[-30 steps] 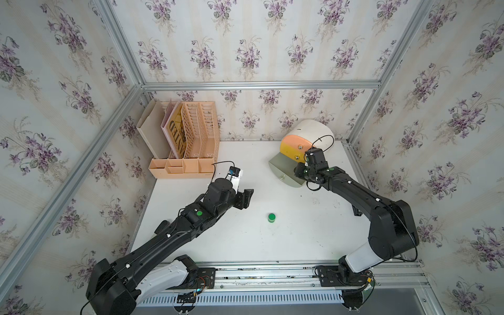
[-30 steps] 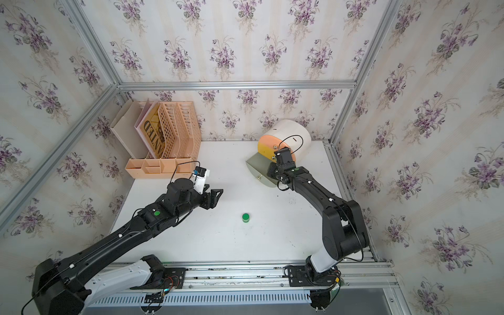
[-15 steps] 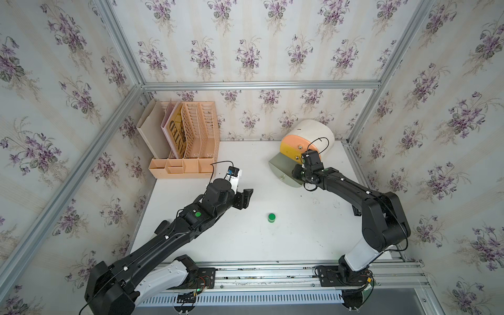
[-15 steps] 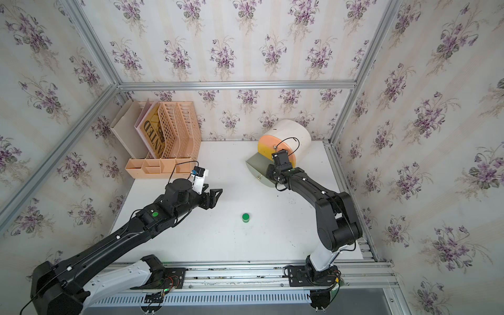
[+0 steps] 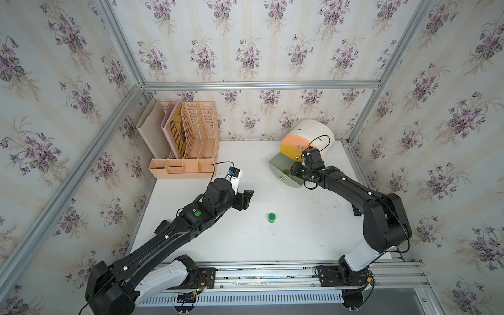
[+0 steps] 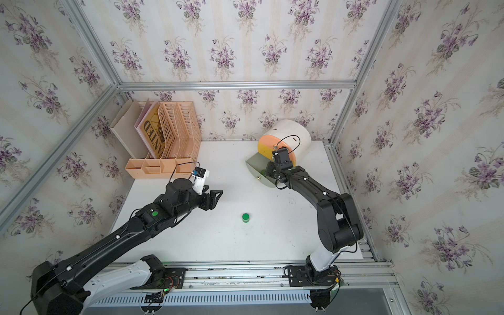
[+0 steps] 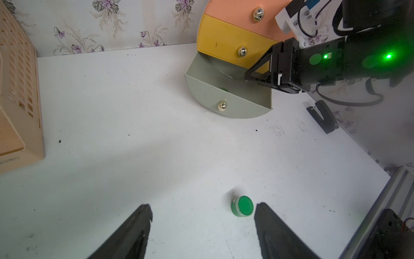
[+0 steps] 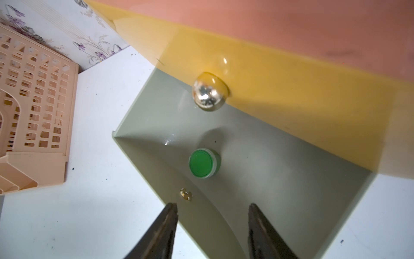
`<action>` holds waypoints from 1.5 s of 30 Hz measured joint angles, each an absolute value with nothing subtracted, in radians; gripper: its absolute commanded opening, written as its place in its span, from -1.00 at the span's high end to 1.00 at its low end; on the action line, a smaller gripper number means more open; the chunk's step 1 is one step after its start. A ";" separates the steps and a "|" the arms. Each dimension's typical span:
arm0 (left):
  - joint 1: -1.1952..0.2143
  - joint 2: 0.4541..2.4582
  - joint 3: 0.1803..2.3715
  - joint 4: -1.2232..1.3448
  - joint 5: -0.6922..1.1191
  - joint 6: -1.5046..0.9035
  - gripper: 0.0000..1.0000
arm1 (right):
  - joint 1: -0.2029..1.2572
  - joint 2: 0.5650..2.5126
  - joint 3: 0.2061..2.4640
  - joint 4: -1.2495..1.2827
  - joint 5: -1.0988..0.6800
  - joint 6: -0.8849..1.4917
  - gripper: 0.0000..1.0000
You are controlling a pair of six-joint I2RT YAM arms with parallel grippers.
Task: Put the paint cans in the drawer according to color
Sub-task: Place the paint can in the drawer, then pick up the paint can at the center of the board.
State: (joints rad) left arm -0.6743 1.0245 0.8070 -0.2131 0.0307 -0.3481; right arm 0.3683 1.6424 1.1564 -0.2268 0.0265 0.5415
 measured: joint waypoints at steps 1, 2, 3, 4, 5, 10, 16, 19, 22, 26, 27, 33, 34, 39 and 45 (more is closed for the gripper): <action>-0.674 1.025 0.809 -0.214 0.036 -0.348 -0.52 | 0.368 1.633 1.163 -0.236 0.023 0.541 -0.09; -0.674 1.027 0.810 -0.215 0.046 -0.348 -0.51 | 0.368 1.622 1.170 -0.242 0.019 0.539 -0.09; -0.675 1.031 0.810 -0.216 0.054 -0.348 -0.51 | 0.368 1.608 1.176 -0.248 0.016 0.536 -0.10; -0.678 1.037 0.810 -0.220 0.058 -0.348 -0.50 | 0.368 1.596 1.181 -0.254 0.015 0.531 -0.10; -0.685 1.046 0.810 -0.224 0.063 -0.348 -0.50 | 0.368 1.578 1.186 -0.261 0.013 0.526 -0.10; -0.748 1.097 0.810 -0.268 0.078 -0.353 -0.45 | 0.368 1.485 1.191 -0.290 0.014 0.519 -0.10; -0.867 1.189 0.836 -0.340 0.047 -0.390 -0.44 | 0.368 1.359 1.144 -0.310 0.015 0.517 -0.10; -0.922 1.262 0.880 -0.374 0.019 -0.402 -0.46 | 0.368 1.305 1.116 -0.315 0.021 0.517 -0.10; -0.964 1.343 0.926 -0.404 0.000 -0.409 -0.47 | 0.368 1.262 1.084 -0.315 0.026 0.516 -0.10; -0.994 1.467 0.991 -0.438 -0.018 -0.421 -0.47 | 0.367 1.226 1.038 -0.313 0.025 0.516 -0.11; -1.001 1.497 1.004 -0.444 -0.023 -0.424 -0.48 | 0.366 1.221 1.033 -0.313 0.020 0.516 -0.12; -1.021 1.661 1.102 -0.480 -0.032 -0.427 -0.45 | 0.337 1.183 1.014 -0.312 -0.002 0.512 -0.12; -1.021 1.682 1.113 -0.484 -0.035 -0.427 -0.45 | 0.326 1.177 1.008 -0.312 -0.002 0.512 -0.12; -1.021 1.770 1.172 -0.505 -0.051 -0.426 -0.35 | 0.263 1.132 0.971 -0.313 -0.038 0.505 -0.12; -1.022 1.838 1.225 -0.525 -0.075 -0.419 -0.13 | 0.216 1.103 0.952 -0.313 -0.068 0.497 -0.12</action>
State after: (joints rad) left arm -1.0218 1.8381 1.2255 -0.5251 -0.0750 -0.4191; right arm 0.2157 1.1034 0.9516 -0.3130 -0.0677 0.4973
